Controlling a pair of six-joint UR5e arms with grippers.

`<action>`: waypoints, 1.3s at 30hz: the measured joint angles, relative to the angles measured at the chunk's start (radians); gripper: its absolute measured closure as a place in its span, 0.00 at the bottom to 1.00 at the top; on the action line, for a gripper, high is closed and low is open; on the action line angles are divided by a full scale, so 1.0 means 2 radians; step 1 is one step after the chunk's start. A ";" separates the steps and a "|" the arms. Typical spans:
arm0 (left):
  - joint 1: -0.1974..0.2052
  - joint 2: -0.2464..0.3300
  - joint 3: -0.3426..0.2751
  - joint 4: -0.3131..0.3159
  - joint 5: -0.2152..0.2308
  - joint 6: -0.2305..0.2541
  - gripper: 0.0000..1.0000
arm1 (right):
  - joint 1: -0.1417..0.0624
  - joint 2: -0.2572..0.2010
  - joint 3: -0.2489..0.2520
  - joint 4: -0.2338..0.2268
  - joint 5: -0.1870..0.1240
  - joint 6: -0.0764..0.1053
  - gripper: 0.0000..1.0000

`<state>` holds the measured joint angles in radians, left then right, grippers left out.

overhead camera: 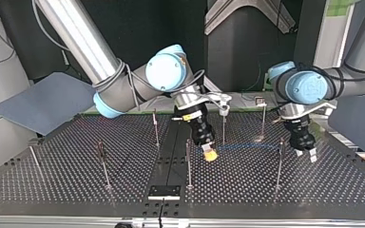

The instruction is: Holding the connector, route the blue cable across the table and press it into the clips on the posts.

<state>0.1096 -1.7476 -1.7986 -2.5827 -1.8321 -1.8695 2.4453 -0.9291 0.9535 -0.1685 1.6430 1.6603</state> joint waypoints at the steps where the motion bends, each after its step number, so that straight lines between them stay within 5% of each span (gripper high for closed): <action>1: -0.001 0.000 0.000 -0.005 -0.002 -0.002 0.00 | 0.000 0.000 0.000 0.001 0.001 -0.001 0.98; 15: -0.010 0.016 -0.037 -0.071 0.015 -0.009 0.00 | 0.001 0.001 0.000 0.013 0.010 -0.006 0.98; 24: -0.012 0.062 -0.076 -0.055 0.046 -0.040 0.00 | 0.003 0.001 0.000 0.014 0.019 -0.010 0.98; 32: -0.016 0.098 -0.085 -0.071 0.052 -0.039 0.00 | 0.003 0.002 0.000 0.014 0.028 -0.010 0.98; 39: -0.019 0.133 -0.116 -0.051 0.064 -0.038 0.00 | -0.002 0.003 0.000 0.015 0.032 -0.008 0.98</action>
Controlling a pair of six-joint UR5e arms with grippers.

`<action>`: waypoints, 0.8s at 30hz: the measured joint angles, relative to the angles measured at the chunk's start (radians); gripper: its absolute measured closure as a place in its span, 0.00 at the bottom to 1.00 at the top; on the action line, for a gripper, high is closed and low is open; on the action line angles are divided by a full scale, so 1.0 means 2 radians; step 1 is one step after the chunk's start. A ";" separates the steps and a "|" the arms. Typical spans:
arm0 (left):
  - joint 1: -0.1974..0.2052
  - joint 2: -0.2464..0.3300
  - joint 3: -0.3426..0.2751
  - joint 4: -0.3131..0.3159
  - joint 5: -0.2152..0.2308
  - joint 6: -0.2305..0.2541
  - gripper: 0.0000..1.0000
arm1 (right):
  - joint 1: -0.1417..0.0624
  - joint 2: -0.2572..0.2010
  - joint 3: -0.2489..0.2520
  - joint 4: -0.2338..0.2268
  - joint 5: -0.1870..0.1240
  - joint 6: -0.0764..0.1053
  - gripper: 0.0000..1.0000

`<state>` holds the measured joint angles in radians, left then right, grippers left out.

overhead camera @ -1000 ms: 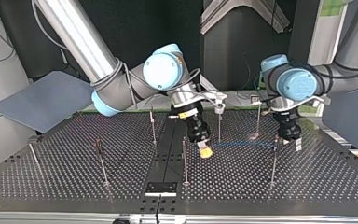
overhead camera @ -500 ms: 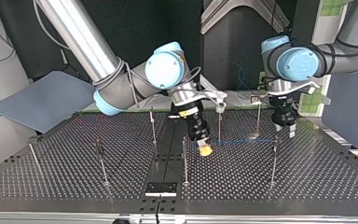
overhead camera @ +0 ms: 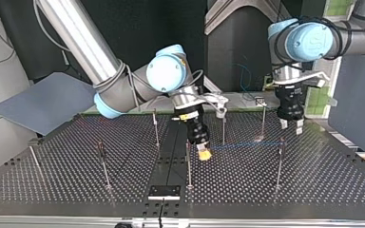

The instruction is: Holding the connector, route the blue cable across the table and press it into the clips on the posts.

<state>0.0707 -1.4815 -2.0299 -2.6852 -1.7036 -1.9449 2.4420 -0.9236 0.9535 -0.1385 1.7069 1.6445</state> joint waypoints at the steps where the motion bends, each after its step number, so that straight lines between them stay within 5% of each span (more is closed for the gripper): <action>1: -0.001 0.004 -0.003 0.002 0.003 0.001 0.00 | 0.000 0.000 0.000 0.000 0.000 0.000 0.98; 9: -0.012 0.034 -0.012 0.001 0.012 0.026 0.00 | -0.001 0.000 0.000 0.000 0.000 0.001 0.98; 24: -0.033 0.034 0.004 -0.012 0.052 0.083 0.00 | -0.001 0.001 0.000 -0.001 0.000 0.001 0.98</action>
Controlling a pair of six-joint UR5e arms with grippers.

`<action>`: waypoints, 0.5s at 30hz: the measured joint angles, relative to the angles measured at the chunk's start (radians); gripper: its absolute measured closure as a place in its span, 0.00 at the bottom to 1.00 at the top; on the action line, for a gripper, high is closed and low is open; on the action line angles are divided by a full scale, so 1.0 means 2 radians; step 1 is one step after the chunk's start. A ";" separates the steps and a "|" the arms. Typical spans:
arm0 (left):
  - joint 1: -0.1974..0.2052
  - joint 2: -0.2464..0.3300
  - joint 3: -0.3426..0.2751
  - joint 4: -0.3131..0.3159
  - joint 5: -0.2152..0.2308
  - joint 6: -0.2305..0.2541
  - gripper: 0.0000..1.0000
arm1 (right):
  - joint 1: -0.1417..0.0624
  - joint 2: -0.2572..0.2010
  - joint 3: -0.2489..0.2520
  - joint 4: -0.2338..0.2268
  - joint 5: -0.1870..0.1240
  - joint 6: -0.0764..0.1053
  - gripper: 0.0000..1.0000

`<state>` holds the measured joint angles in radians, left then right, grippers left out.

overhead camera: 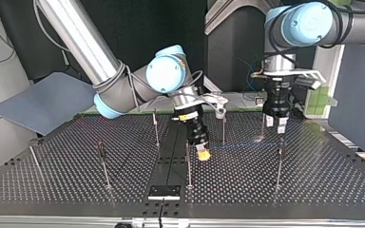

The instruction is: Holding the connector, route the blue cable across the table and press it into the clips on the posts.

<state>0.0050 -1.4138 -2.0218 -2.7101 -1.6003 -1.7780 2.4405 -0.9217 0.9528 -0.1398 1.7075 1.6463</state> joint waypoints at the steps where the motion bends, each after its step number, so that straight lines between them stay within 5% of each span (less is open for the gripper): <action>1: -0.001 -0.002 0.003 0.000 0.001 0.001 0.00 | 0.000 0.000 0.000 0.000 0.000 0.000 0.98; 15: -0.014 -0.020 0.037 -0.002 0.006 0.011 0.00 | 0.000 0.001 -0.003 -0.001 0.000 0.000 0.98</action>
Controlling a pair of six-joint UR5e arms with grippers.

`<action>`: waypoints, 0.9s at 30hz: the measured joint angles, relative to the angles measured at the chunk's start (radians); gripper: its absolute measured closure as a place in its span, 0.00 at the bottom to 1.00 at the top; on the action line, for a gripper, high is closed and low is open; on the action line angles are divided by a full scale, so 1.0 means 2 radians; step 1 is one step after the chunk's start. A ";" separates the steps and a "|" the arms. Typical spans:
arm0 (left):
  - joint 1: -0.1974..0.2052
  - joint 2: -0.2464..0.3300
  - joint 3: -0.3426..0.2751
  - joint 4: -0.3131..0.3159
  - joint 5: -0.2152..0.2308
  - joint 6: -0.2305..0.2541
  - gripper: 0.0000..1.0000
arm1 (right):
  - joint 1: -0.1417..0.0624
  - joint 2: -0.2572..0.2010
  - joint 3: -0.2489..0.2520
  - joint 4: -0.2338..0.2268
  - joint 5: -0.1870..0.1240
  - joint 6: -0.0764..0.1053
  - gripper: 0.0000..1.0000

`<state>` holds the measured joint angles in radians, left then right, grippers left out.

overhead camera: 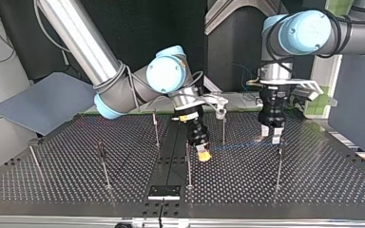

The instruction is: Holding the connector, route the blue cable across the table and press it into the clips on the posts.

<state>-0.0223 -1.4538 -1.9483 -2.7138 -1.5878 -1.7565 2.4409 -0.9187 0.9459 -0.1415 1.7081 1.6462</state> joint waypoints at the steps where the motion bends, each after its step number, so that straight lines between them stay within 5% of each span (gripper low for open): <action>1: -0.001 -0.003 0.001 0.000 0.001 0.000 0.00 | 0.000 0.000 0.000 0.000 0.000 0.000 0.98; 27: -0.025 -0.102 0.085 0.023 -0.039 0.023 0.00 | 0.000 0.008 -0.004 -0.001 0.000 -0.001 0.98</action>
<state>-0.0730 -1.6573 -1.7775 -2.6684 -1.6668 -1.7106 2.4412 -0.9032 0.9376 -0.1436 1.7079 1.6433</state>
